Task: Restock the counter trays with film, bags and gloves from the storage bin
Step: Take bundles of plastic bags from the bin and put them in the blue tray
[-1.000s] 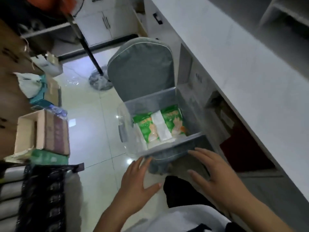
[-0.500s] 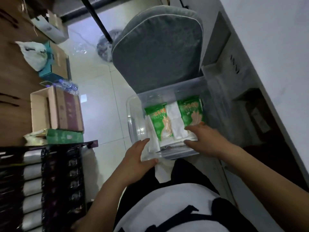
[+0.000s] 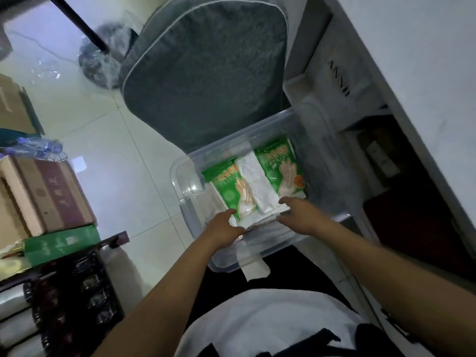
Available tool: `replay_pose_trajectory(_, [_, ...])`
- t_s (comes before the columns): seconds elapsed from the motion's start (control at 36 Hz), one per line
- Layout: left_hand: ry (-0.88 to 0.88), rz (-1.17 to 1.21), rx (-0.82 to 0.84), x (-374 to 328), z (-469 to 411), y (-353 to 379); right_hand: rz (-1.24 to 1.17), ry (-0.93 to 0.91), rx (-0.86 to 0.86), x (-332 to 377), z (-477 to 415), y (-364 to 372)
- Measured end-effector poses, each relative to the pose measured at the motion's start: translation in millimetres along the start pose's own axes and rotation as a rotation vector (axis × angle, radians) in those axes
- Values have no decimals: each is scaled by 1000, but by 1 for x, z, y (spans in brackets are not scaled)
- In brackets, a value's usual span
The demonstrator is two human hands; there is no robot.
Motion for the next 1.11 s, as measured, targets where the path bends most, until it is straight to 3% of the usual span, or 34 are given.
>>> replay_pose_trajectory(0.36, [33, -503, 68, 65, -133, 34, -400, 287, -135, 37, -174, 16])
replay_pose_trajectory(0.56, [110, -697, 148, 73, -147, 41, -366, 317, -195, 52, -218, 26])
replay_pose_trajectory(0.75, [134, -789, 261, 71, -140, 39, -568, 313, -147, 38, -218, 38])
replay_pose_trajectory(0.92, [142, -758, 216, 64, -138, 16, -616, 333, -95, 21, -203, 33])
replay_pose_trajectory(1.11, [183, -749, 168, 55, -138, -13, -643, 327, -446, -8, -129, 13])
Point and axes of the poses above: each hand's wrist, its own z-axis away from the middle knuckle, its own y-axis out of the palm, x = y × z, the point moved 6 cm from there along -z, towards the middle knuckle, and after that the axes turned 12 degrees about y, right-handed, at the moved point
